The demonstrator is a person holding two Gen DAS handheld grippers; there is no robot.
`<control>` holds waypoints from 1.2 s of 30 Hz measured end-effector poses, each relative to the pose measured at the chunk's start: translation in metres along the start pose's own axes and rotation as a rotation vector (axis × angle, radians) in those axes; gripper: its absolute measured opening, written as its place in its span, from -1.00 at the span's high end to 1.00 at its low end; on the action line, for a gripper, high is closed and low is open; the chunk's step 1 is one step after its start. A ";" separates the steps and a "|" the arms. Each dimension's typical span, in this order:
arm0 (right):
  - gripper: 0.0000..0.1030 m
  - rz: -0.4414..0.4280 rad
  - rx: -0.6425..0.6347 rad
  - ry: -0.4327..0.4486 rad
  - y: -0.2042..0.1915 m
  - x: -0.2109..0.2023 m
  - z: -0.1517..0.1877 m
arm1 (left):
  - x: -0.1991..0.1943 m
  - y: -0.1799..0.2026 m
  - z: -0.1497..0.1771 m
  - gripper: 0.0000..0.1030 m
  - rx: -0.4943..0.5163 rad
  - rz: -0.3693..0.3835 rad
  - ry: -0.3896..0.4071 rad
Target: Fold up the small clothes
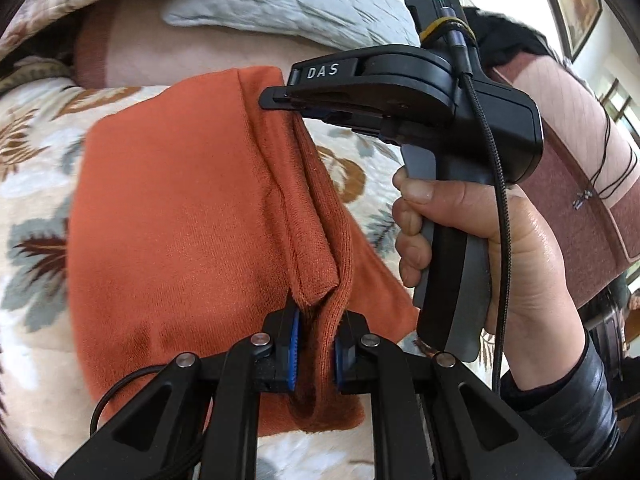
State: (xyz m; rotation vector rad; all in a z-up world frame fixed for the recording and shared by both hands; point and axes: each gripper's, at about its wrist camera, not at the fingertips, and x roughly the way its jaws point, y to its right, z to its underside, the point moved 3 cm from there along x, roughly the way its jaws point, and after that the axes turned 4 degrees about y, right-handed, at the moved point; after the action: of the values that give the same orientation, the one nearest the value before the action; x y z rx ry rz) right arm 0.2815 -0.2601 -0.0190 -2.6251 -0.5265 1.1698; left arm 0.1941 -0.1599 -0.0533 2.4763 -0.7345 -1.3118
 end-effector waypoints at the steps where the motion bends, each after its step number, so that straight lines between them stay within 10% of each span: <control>1: 0.74 0.005 0.009 0.000 0.008 0.000 0.002 | 0.011 0.005 -0.002 0.78 0.006 0.006 -0.008; 24: 0.73 -0.012 0.166 -0.033 0.107 0.030 0.032 | 0.128 0.051 -0.007 0.73 0.103 -0.041 -0.113; 29: 0.53 0.016 0.197 -0.012 0.114 0.020 0.033 | 0.113 0.074 -0.007 0.11 0.159 -0.007 -0.077; 36: 0.46 0.009 0.205 -0.005 0.110 -0.033 0.045 | 0.067 0.057 0.004 -0.08 0.239 -0.075 -0.016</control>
State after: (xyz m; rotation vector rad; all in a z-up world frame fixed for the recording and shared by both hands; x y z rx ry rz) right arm 0.2527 -0.3719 -0.0640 -2.4534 -0.3739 1.1671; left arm 0.2038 -0.2443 -0.0779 2.7061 -0.8558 -1.3418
